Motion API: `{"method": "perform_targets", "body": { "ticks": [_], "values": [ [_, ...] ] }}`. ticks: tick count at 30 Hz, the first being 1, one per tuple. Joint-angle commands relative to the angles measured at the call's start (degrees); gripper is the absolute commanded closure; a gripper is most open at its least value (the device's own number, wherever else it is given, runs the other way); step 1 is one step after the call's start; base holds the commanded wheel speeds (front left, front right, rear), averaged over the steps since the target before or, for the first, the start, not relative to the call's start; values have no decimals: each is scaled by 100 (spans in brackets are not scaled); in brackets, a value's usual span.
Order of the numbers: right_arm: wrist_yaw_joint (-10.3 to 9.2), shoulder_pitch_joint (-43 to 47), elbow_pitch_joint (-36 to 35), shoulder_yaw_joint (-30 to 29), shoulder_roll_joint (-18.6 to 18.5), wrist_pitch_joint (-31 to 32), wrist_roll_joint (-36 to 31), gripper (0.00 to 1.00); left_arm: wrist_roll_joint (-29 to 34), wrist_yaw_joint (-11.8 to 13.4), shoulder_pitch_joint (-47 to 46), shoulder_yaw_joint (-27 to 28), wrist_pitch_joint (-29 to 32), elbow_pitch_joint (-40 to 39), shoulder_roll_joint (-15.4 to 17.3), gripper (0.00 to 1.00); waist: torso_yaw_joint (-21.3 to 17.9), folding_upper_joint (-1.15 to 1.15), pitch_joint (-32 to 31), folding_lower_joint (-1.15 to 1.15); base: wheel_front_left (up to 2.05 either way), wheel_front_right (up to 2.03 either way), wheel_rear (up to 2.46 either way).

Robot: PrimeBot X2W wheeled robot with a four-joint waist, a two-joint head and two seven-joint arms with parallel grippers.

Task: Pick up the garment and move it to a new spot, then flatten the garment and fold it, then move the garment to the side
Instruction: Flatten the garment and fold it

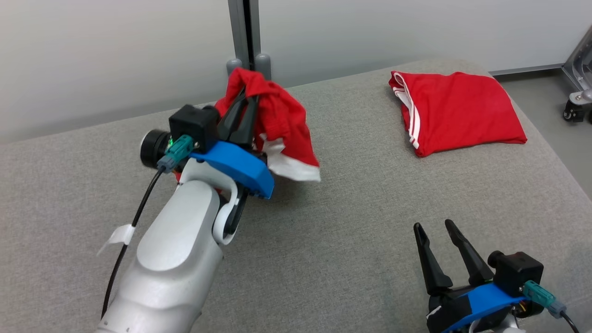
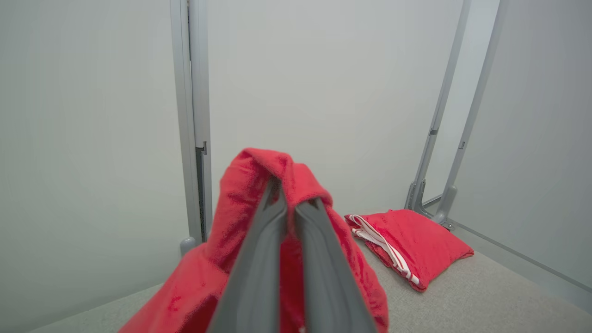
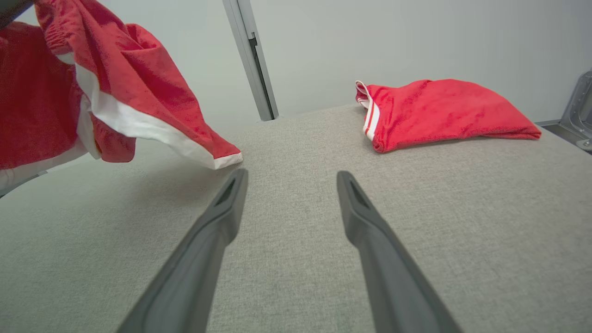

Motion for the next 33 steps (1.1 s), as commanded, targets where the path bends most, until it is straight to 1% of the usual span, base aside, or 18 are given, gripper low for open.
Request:
{"method": "perform_targets", "body": {
  "ticks": [1,7,12,16,17,21,24,27,33],
  "values": [
    [1,-17,-1,23,10,-22,28,0,-115,-12,-155,-117,34,-72,-9,100,-31,-1,22,0,0,0,0],
    [1,-92,93,66,15,-102,91,0,-832,145,-743,-675,-39,-572,-6,100,-169,-1,129,0,0,0,0],
    [1,-110,127,28,17,-163,99,0,-1601,232,-863,-965,-149,-1000,-4,100,-179,-1,194,0,0,0,0],
    [1,-117,147,21,20,-192,128,0,-1762,457,-462,-1053,113,-681,44,100,-90,-1,230,0,0,0,0],
    [1,-117,147,21,20,-192,128,0,-1762,457,-462,-1053,113,-681,44,100,-90,-1,230,0,0,0,0],
    [1,-125,175,52,18,-206,160,0,-2018,657,153,-1005,508,-188,254,100,46,-1,257,0,0,0,0],
    [1,-145,194,64,12,-207,158,0,-2047,842,570,-1048,688,199,424,100,173,-1,270,0,0,0,0],
    [1,-168,191,75,15,-205,137,0,-2040,1001,780,-1040,755,475,576,100,290,-1,284,0,0,0,0],
    [1,-182,186,73,14,-175,111,0,-1945,1359,847,-934,573,684,734,100,460,-1,284,0,0,0,0]
  ]
}}
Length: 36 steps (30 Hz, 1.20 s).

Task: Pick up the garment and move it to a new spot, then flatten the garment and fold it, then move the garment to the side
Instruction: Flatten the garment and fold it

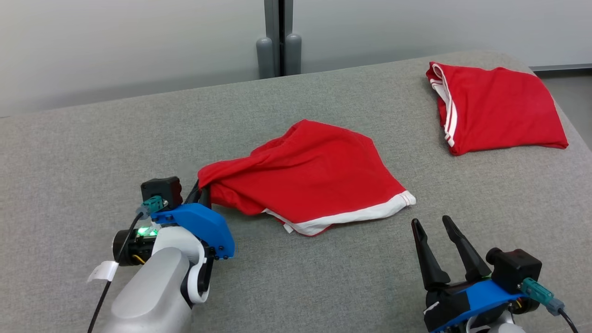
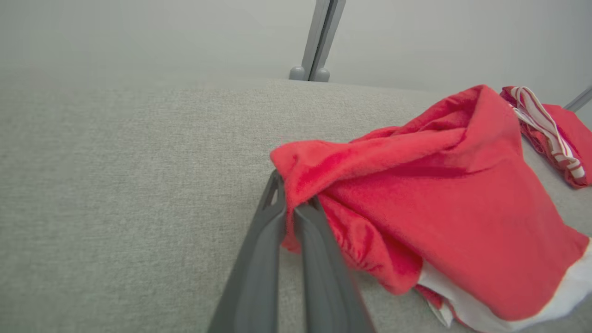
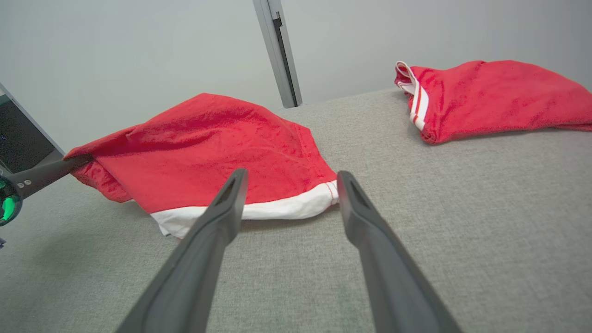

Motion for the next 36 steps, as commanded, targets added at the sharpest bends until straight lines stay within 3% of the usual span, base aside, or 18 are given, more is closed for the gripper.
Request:
{"method": "perform_targets", "body": {
  "ticks": [1,6,9,13,17,22,27,30,36],
  "values": [
    [1,-38,-4,-17,-3,4,6,0,47,98,51,49,-55,-3,40,100,26,0,-7,0,0,0,0],
    [1,32,-19,-69,-3,8,-8,0,-183,-7,297,150,-10,-519,116,100,106,0,-54,0,0,0,0],
    [1,86,-46,-141,-3,10,-34,0,-210,15,673,130,37,-1481,337,100,184,0,-87,0,0,0,0],
    [1,129,-75,-197,-3,20,-53,0,-231,285,1204,37,361,-2833,615,100,269,0,-109,0,0,0,0],
    [1,142,-96,-191,-4,49,-66,0,-262,716,1796,18,742,-4125,956,100,290,0,-114,0,0,0,0],
    [1,112,-102,-171,-5,26,-48,0,-353,1157,2344,96,1080,-5130,1283,100,258,0,-90,0,0,0,0],
    [1,64,-63,-135,-3,33,-49,0,-296,1195,2194,80,1270,-4563,1439,100,203,0,-46,0,0,0,0],
    [1,-7,-67,-79,-12,56,-52,0,-276,1092,1845,57,1340,-3831,1329,100,139,0,-19,0,0,0,0],
    [1,-97,-69,28,-63,59,-31,0,-293,788,1067,192,915,-2259,911,100,-72,0,73,0,0,0,0]
  ]
}}
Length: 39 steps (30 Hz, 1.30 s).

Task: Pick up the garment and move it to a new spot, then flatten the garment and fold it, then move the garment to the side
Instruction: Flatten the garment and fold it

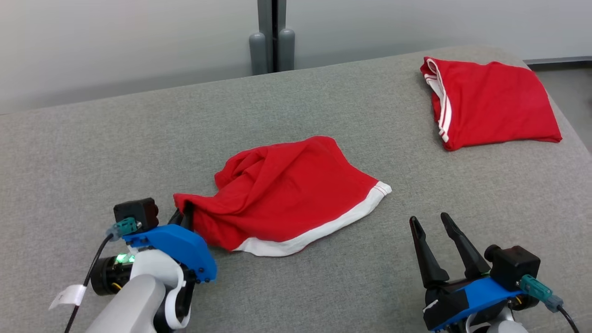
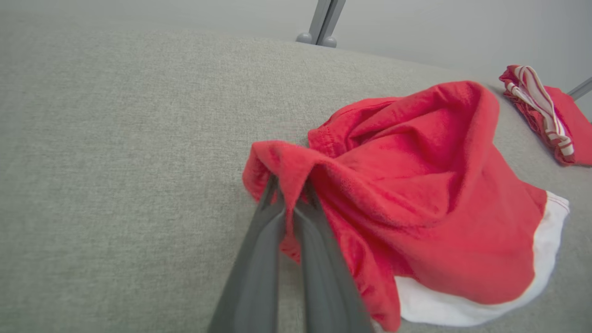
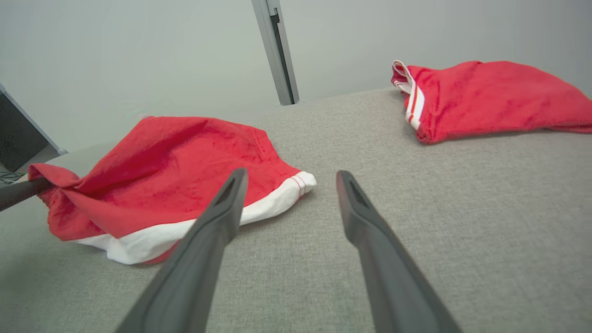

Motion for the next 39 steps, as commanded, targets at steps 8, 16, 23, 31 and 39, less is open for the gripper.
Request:
{"method": "perform_targets", "body": {
  "ticks": [8,16,23,31,39],
  "values": [
    [1,-127,-4,11,-56,-40,33,0,99,-411,-855,124,-772,1486,-364,100,-280,0,148,0,0,0,0],
    [1,-166,-28,-42,-49,-66,18,0,200,-603,-1494,265,-1511,2451,-549,100,-307,0,265,0,0,0,0],
    [1,-120,-7,-107,-32,-66,6,0,78,-1017,-1410,235,-1671,2778,-724,0,-132,0,173,0,0,0,0],
    [1,20,12,-147,-16,-67,39,0,-29,-1287,-789,163,-1727,2476,-720,0,205,0,-25,0,0,0,0],
    [1,-46,0,-79,0,-37,94,0,23,-1699,-470,-129,-1447,2150,-486,0,291,0,-30,0,0,0,0]
  ]
}}
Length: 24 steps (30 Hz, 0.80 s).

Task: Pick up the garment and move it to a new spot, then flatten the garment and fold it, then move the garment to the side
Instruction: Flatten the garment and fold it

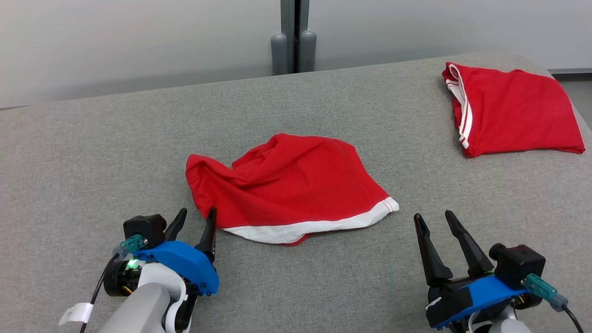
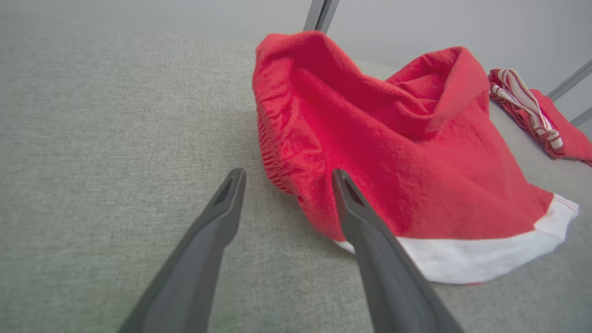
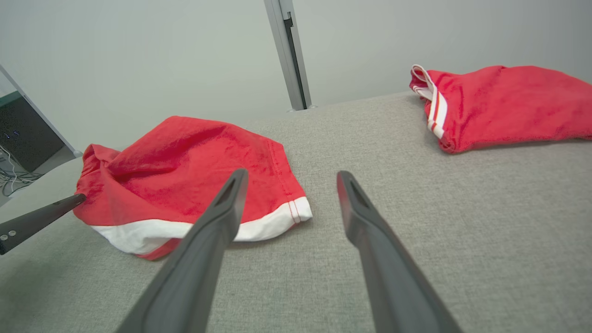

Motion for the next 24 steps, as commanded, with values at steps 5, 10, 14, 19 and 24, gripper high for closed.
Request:
{"method": "perform_targets", "body": {
  "ticks": [5,10,14,19,24],
  "values": [
    [1,-48,4,12,8,-14,69,0,-57,-75,-79,-16,178,66,73,0,-133,0,41,1,0,0,0],
    [1,-27,11,-38,13,-50,61,0,-228,-321,-135,4,342,25,75,67,-237,0,68,1,0,0,0],
    [1,13,-12,-108,16,-58,47,0,-232,-292,-194,60,120,-42,68,100,-222,0,56,1,0,0,0],
    [1,96,-61,-167,7,-19,-17,0,-294,-250,105,180,-71,-669,168,100,-49,0,-22,1,0,0,0],
    [1,209,-118,-219,-2,32,-44,0,-277,99,742,182,82,-2044,545,100,200,0,-137,1,0,0,0]
  ]
}}
